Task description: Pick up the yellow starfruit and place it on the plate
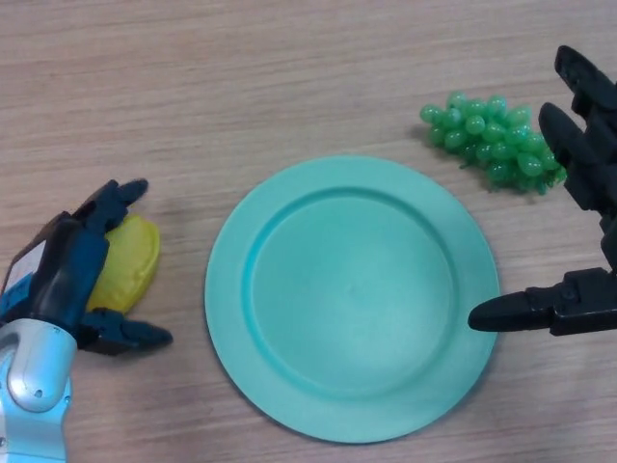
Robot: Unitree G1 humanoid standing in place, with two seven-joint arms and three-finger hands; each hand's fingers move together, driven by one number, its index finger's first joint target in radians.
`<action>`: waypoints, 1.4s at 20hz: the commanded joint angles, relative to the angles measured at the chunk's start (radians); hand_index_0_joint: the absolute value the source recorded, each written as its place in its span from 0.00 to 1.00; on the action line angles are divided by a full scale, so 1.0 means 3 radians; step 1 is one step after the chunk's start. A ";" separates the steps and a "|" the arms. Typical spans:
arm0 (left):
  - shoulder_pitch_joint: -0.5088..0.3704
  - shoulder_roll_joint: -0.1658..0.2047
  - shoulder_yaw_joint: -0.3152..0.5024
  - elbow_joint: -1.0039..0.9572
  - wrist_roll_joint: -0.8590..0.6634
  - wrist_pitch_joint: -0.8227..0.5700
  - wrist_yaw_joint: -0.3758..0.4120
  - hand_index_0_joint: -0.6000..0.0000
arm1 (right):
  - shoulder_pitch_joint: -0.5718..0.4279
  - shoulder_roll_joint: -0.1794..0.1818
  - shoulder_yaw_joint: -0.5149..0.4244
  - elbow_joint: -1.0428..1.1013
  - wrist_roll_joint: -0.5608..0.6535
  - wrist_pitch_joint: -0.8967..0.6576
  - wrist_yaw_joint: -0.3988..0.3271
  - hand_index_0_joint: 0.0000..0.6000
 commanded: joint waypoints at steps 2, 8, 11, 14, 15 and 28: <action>0.0055 0.0049 0.0122 -0.0370 -0.0218 0.0147 -0.0322 0.00 | -0.0053 -0.0073 -0.0244 -0.0282 0.0214 -0.0238 -0.0099 0.00; 0.0066 0.0138 0.0244 -0.0582 -0.0183 0.0163 -0.0398 0.00 | -0.0086 -0.0077 -0.0190 -0.0337 0.0151 -0.0139 -0.0095 0.00; 0.0072 0.0169 0.0324 -0.0650 0.0193 -0.0279 -0.0184 0.00 | -0.0067 -0.0054 -0.0178 -0.0361 0.0150 -0.0100 -0.0092 0.00; 0.0056 0.0136 0.0297 -0.0862 0.0353 -0.0263 -0.0277 0.00 | -0.0071 -0.0062 -0.0195 -0.0384 0.0173 -0.0051 -0.0116 0.00; 0.0027 0.0130 0.0262 -0.0873 0.0418 -0.0357 -0.0207 0.00 | -0.0057 -0.0062 -0.0216 -0.0410 0.0199 -0.0044 -0.0109 0.00; -0.0263 -0.0311 -0.0858 -0.0813 0.0075 -0.0443 0.0099 0.00 | 0.0020 -0.0079 -0.0402 -0.0534 0.0277 -0.0098 -0.0102 0.00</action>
